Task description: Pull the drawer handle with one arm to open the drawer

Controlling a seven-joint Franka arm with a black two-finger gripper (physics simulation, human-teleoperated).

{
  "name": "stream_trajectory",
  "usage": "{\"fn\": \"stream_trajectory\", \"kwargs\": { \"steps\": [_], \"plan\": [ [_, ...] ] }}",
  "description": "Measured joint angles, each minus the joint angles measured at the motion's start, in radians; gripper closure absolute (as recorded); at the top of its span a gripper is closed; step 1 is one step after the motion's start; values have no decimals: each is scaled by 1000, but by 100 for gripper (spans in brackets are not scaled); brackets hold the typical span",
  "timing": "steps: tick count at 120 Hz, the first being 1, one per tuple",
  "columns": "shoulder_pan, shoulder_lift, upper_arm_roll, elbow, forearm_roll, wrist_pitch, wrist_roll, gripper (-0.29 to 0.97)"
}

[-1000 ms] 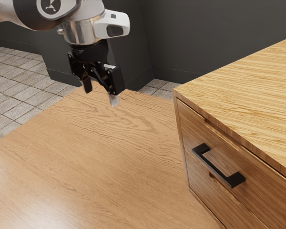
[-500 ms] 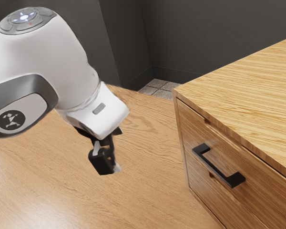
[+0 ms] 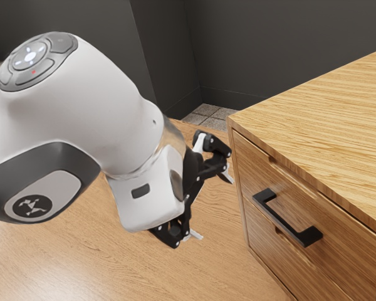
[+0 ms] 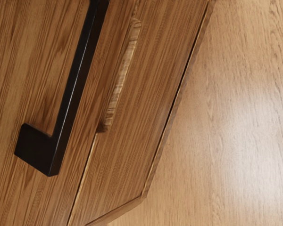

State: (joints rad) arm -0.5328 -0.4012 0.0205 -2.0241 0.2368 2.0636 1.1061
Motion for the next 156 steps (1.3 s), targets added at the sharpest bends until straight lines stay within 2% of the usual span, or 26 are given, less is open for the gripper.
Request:
{"fn": "stream_trajectory", "kwargs": {
  "steps": [46,85,103,126,156],
  "plan": [
    [-44,44,-1,-1,-18,98,196,0],
    [-40,85,1,-38,-76,135,287,0],
    [-35,82,1,-58,-98,152,315,-6],
    [-34,85,1,-66,-106,166,342,0],
    [-28,-31,3,-177,-109,183,366,4]
  ]
}}
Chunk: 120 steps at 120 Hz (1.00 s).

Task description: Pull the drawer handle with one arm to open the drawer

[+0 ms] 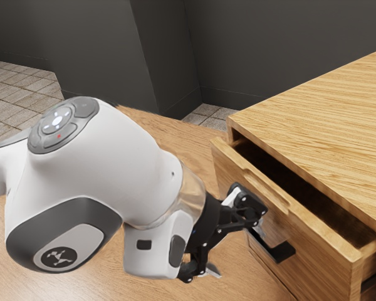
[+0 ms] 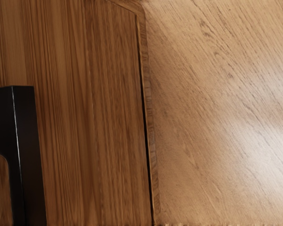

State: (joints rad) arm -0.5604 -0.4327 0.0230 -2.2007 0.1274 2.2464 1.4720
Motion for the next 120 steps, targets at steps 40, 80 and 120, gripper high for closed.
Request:
{"fn": "stream_trajectory", "kwargs": {
  "steps": [40,80,120],
  "plan": [
    [1,-70,12,-75,-9,7,16,0],
    [0,-161,14,-150,-16,8,18,0],
    [-7,-238,15,-200,-16,-5,5,0]
  ]
}}
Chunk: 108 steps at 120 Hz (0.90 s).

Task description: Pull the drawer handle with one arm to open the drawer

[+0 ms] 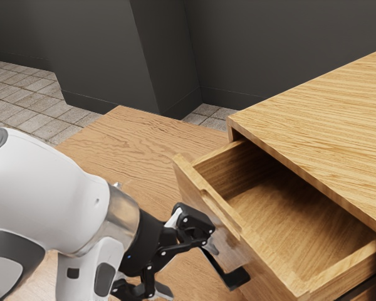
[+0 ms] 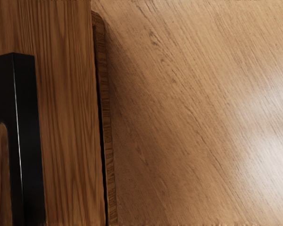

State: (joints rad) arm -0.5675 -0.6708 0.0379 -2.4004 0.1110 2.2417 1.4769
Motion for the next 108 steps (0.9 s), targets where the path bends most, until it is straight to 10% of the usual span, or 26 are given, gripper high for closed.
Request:
{"fn": "stream_trajectory", "kwargs": {
  "steps": [108],
  "plan": [
    [-3,-123,15,-58,7,-92,-51,2]
  ]
}}
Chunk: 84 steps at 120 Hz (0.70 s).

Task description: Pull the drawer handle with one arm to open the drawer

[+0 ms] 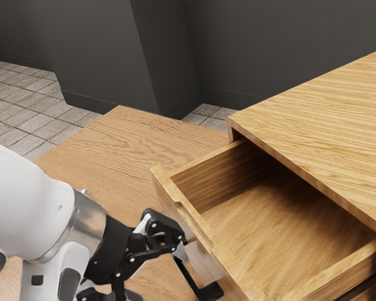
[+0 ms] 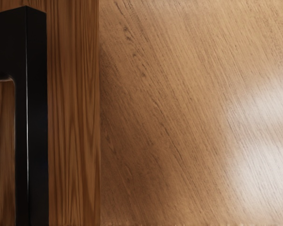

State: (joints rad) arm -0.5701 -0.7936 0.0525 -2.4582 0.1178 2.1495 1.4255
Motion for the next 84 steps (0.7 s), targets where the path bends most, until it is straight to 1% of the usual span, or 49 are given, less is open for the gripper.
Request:
{"fn": "stream_trajectory", "kwargs": {
  "steps": [21,36,45,84],
  "plan": [
    [2,-27,-1,-5,3,-34,-17,0],
    [3,-42,-3,-6,7,-54,-27,3],
    [4,-49,-5,-6,7,-66,-33,1],
    [4,-78,-12,-7,7,-119,-65,0]
  ]
}}
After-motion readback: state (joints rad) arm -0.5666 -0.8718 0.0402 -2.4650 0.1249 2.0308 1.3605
